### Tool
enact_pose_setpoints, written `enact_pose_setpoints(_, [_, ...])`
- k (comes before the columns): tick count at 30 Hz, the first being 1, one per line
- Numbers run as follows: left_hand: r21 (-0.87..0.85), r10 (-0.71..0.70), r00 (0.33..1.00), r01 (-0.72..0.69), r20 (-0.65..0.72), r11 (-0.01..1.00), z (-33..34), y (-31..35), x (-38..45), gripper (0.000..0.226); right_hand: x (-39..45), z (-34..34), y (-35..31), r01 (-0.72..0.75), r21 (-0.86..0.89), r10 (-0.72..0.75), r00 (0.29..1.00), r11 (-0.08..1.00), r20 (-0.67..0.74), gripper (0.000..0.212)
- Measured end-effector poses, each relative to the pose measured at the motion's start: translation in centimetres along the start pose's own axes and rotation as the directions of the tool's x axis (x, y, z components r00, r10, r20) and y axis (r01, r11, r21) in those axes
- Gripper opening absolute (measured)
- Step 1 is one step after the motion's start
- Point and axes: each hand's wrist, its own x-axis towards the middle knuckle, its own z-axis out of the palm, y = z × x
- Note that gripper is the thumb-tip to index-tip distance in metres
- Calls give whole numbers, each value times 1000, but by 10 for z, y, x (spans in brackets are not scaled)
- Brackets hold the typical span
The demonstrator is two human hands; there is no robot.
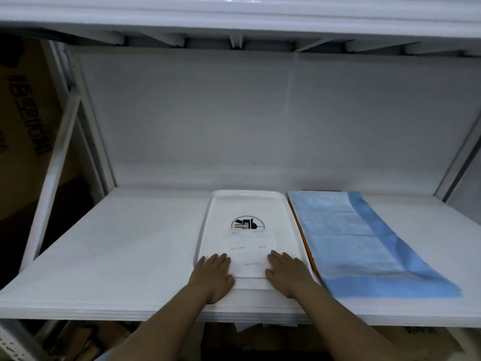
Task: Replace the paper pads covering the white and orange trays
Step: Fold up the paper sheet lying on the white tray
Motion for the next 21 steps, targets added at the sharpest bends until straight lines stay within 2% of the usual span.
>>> enact_pose_setpoints(3, [45, -14, 1000, 14, -2, 999, -4, -3, -3, 58, -5, -1, 2, -78, -54, 77, 997, 996, -9, 62])
enact_pose_setpoints(6, [21, -26, 1000, 27, -14, 999, -6, -1, -6, 60, -12, -2, -2, -102, -30, 100, 994, 994, -50, 64])
enact_pose_setpoints(10, [-14, 57, 996, -58, -67, 998, -9, 12, -11, 56, -16, -5, -10, 52, 3, -52, 991, 999, -122, 51])
enact_pose_setpoints(13, [-8, 117, 991, -118, -57, 993, -7, 21, -10, 52, -15, -5, -14, 146, 7, -145, 985, 989, -97, 47])
enact_pose_setpoints(21, [-61, 38, 999, -39, -15, 997, -5, 12, 0, 54, -5, -9, -8, 131, 78, -128, 991, 988, -38, 52])
